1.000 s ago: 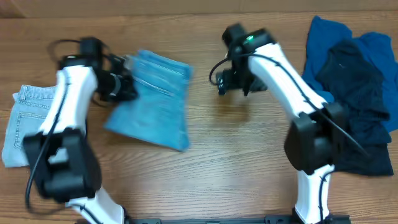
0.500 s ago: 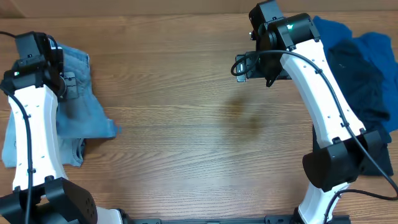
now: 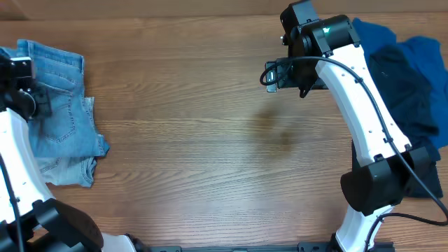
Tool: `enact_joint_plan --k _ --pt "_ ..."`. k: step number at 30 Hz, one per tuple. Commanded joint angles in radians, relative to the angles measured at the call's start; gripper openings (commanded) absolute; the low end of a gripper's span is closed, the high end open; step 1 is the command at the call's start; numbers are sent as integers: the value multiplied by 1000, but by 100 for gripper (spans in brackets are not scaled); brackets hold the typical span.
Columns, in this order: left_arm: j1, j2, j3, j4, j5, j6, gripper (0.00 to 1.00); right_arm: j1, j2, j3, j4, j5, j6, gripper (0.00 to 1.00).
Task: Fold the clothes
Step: 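Carry the folded jeans left with the left gripper onto the left stack, then release the jeans on the stack and lift the left gripper away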
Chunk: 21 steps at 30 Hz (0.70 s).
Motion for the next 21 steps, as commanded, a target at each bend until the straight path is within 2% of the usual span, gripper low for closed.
enact_joint_plan --k 1,6,15,17,19,21 --pt "21 58 31 41 61 25 7 -4 -7 13 2 11 -5 100" --pt "25 143 31 76 23 25 10 -4 -7 13 2 11 -5 100" --pt "85 153 31 134 -17 23 17 -4 -7 13 10 11 -5 100" --pt "101 153 31 138 -17 -11 100 -4 -7 13 10 11 -5 100" --pt "117 153 31 148 -16 -84 100 -4 -7 13 10 11 -5 100" --pt "122 153 31 160 -17 -104 100 -4 -7 13 11 11 -4 100"
